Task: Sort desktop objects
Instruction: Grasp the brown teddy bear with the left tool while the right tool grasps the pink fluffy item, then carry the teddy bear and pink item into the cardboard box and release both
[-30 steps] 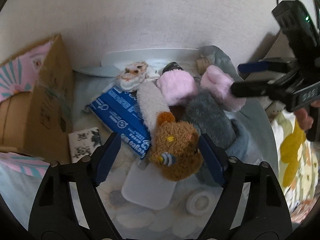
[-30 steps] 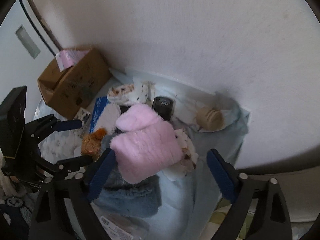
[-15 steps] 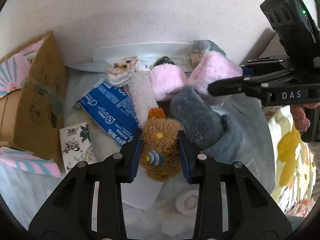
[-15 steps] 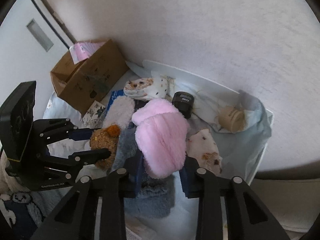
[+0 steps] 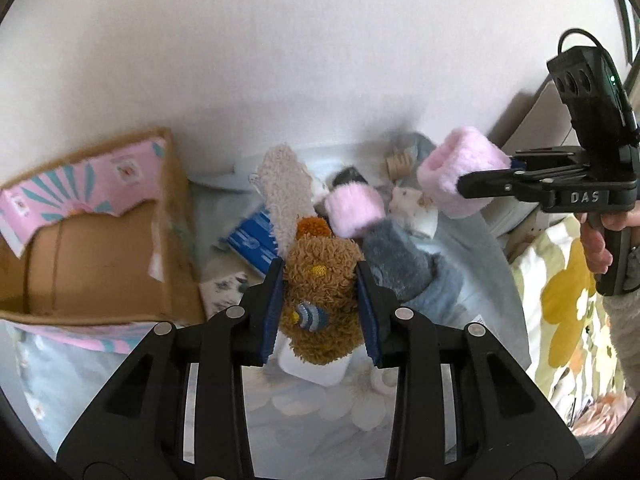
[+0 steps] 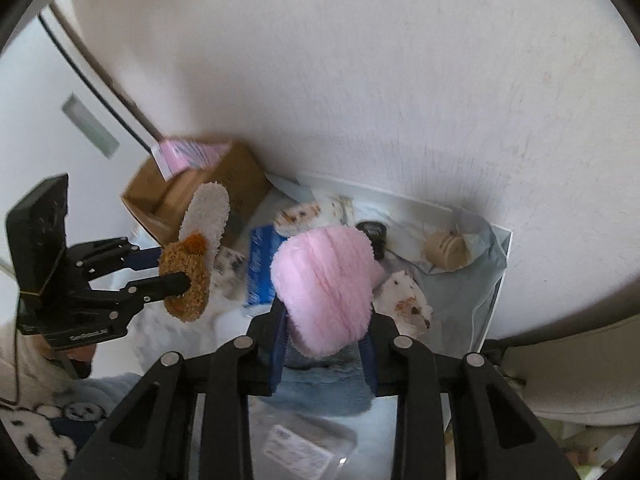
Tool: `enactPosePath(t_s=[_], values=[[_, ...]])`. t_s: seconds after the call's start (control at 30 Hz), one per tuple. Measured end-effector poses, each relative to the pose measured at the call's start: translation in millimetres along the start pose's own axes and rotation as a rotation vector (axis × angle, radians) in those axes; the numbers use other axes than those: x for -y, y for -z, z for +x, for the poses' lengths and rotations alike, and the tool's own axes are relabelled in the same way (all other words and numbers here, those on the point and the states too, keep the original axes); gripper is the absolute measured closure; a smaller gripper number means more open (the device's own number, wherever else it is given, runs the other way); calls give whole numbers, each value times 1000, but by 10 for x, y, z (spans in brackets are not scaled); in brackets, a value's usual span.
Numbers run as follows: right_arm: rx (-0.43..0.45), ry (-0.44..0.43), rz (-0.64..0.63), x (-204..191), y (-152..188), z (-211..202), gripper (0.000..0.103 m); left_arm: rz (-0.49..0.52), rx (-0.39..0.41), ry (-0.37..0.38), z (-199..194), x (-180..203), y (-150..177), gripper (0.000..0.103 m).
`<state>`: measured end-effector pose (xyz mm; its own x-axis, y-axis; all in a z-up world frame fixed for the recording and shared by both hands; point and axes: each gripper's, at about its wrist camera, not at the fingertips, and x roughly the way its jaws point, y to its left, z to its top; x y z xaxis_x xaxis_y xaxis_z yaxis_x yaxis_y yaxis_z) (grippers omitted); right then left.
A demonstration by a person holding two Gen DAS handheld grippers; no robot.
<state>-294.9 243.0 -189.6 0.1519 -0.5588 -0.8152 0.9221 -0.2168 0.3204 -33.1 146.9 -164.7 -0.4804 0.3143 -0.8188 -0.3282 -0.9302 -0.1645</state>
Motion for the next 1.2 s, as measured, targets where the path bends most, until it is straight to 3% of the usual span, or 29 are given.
enactPosePath(t_s=[0.33, 0.57, 0.77, 0.93, 1.2], values=[[63, -77, 109, -378, -344, -491, 74, 22, 77, -21, -662, -446, -230, 72], [87, -26, 49, -886, -645, -496, 74, 13, 84, -69, -1045, -930, -336, 72], [67, 9, -36, -1435, -916, -69, 74, 11, 59, -103, -1175, -1403, -386, 72], [24, 30, -82, -1849, -1118, 381, 74, 13, -7, -140, -1132, -1804, -411, 72], [-128, 64, -49, -2223, -1373, 1171, 74, -46, -142, -169, -852, -2436, -395, 72]])
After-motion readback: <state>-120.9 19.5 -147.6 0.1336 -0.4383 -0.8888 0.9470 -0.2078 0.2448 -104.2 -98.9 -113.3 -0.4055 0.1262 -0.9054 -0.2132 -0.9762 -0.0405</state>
